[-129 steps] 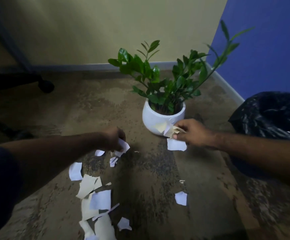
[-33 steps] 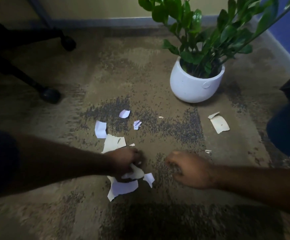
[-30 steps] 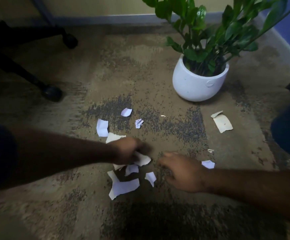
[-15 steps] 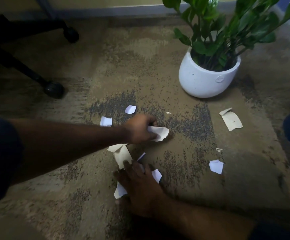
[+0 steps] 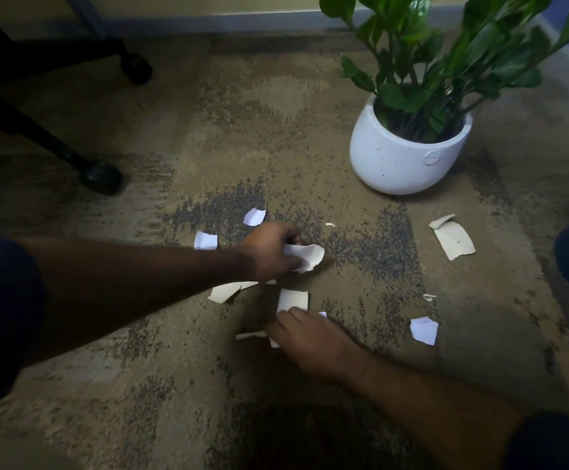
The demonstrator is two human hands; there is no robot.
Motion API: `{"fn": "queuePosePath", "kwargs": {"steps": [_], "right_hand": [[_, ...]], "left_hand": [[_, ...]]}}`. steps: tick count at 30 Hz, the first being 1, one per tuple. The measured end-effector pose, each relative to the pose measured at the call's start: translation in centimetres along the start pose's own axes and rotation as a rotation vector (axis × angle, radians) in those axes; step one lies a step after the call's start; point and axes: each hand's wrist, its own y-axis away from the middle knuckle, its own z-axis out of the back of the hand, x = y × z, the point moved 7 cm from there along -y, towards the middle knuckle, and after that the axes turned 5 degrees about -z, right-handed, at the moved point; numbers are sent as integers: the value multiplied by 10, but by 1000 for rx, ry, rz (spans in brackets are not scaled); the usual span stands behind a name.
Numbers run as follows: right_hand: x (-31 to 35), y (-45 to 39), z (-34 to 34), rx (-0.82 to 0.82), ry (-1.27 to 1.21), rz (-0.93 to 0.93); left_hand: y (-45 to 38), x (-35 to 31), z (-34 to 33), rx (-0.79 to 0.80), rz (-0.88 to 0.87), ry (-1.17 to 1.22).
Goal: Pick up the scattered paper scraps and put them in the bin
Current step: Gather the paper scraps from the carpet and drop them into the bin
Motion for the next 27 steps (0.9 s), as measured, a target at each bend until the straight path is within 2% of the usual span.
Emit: {"fn": "queuePosePath", "kwargs": {"steps": [6,13,19,24,27], "right_hand": [[-51,7,31,65,-228,-152],[-123,26,111,-125,-430,-392],[-173,50,203,-262,-439,-502],[-195,92,239,-274,-530,-628],[-206,120,255,-353,-602,-693]], "left_hand": [[-11,-12,11,-82,2,-104],[-37,-74,37,-286,-145,-63],[-53,-88,41,-409,-136,10],[-53,-97,36,-379,-96,-40],[-52,-112,28,-312,-124,-21]]}}
